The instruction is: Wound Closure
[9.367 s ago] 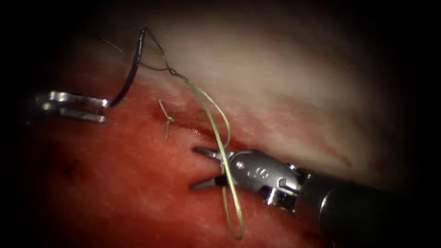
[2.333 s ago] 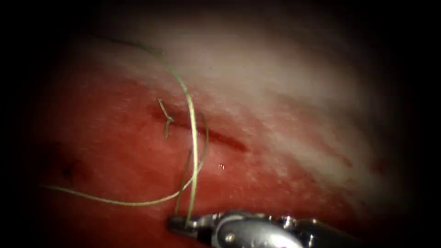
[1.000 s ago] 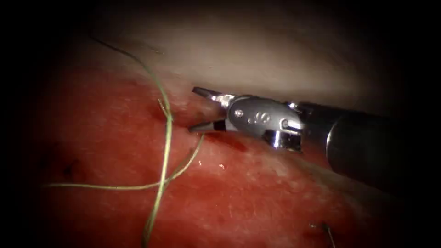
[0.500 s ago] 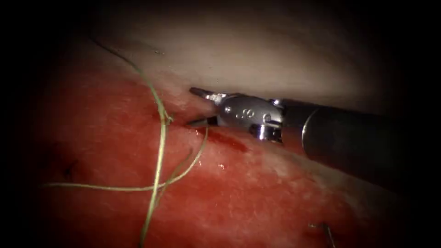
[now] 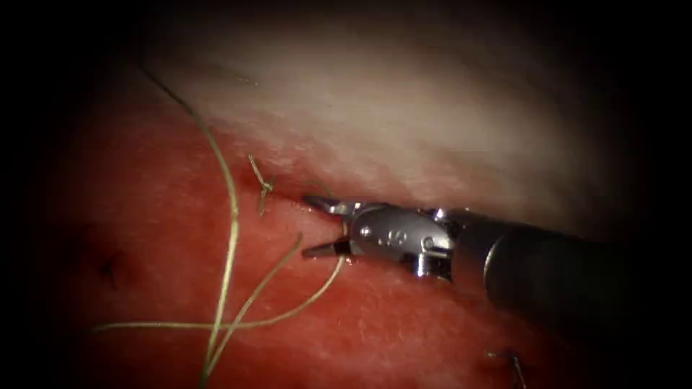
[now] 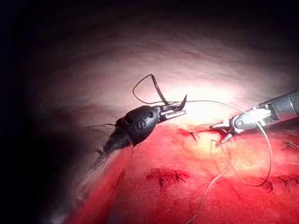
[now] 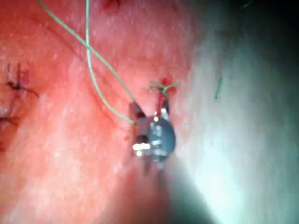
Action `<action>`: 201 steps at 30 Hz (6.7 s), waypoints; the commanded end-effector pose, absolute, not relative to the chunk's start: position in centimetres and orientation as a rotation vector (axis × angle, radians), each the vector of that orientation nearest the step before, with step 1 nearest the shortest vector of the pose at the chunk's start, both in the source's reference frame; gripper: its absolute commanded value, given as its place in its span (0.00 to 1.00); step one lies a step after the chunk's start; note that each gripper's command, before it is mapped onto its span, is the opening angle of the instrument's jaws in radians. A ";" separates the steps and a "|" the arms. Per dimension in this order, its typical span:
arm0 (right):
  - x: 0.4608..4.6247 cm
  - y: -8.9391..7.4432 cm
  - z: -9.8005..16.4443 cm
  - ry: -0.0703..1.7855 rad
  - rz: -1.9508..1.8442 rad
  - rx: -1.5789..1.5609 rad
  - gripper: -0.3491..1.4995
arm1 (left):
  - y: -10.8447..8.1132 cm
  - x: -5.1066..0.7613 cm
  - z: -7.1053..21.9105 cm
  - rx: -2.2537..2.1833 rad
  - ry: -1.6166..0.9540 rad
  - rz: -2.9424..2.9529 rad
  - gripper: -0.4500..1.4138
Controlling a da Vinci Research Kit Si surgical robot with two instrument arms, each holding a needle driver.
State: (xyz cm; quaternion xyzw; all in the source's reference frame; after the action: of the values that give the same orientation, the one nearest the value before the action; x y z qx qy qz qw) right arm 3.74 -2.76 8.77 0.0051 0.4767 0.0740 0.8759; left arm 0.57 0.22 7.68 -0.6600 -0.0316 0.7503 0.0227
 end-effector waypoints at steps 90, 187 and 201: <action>3.97 -3.0 8.8 1.079 0.293 0.002 0.68 | 0.3 0.51 7.9 -2.050 -0.095 2.326 0.00; 3.79 -3.9 7.9 1.224 0.207 0.188 0.00 | 0.3 -0.02 9.3 -1.960 -0.261 2.329 0.00; 3.83 -4.0 7.7 1.235 0.183 0.213 0.00 | 0.3 -0.02 9.3 -1.958 -0.267 2.325 0.00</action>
State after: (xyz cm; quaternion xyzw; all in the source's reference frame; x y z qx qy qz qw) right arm 3.75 -4.02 7.63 0.0990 0.5758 0.0861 0.8070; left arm 0.03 0.32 9.25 -0.6408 -0.0879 0.7613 0.0452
